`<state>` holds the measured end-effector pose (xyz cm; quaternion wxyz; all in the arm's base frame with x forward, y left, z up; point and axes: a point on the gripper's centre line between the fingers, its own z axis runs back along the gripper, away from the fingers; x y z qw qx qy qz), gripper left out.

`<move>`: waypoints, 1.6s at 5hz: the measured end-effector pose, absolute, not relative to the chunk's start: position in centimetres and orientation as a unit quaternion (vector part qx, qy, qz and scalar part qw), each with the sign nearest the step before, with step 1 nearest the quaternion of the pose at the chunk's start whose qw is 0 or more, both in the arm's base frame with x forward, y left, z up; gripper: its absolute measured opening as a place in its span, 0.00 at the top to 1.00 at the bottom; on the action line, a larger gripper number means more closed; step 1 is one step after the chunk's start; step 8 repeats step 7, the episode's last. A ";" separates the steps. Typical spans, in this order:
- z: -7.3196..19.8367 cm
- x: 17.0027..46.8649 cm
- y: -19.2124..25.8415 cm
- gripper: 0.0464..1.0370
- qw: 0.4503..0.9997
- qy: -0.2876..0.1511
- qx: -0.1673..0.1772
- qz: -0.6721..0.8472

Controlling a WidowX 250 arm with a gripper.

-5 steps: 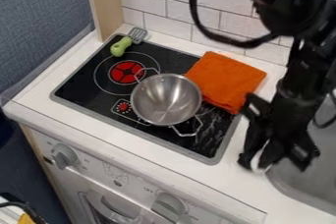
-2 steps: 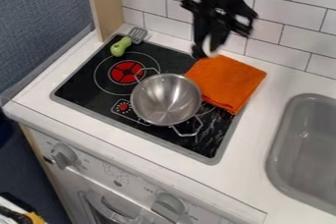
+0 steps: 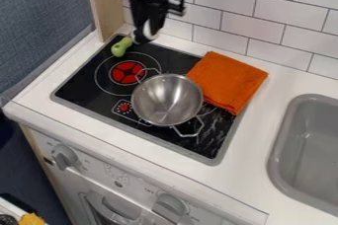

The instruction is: Moved the black-and-white object to the upper right part of the left burner

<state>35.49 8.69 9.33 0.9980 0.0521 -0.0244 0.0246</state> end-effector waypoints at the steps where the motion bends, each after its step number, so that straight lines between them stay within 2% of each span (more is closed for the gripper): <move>1: 7.9 37.0 9.9 0.76 0.998 -0.022 0.056 0.026; 2: 6.2 38.7 10.2 0.76 0.998 -0.022 0.053 0.020; 3: 5.2 39.7 10.0 0.70 0.999 -0.021 0.040 0.015; 5: 5.3 39.9 9.2 0.11 0.999 -0.014 0.041 -0.003; 6: 4.8 39.6 8.8 0.03 0.999 -0.010 0.030 -0.009; 8: 4.6 39.4 8.7 0.03 1.000 -0.005 0.025 -0.013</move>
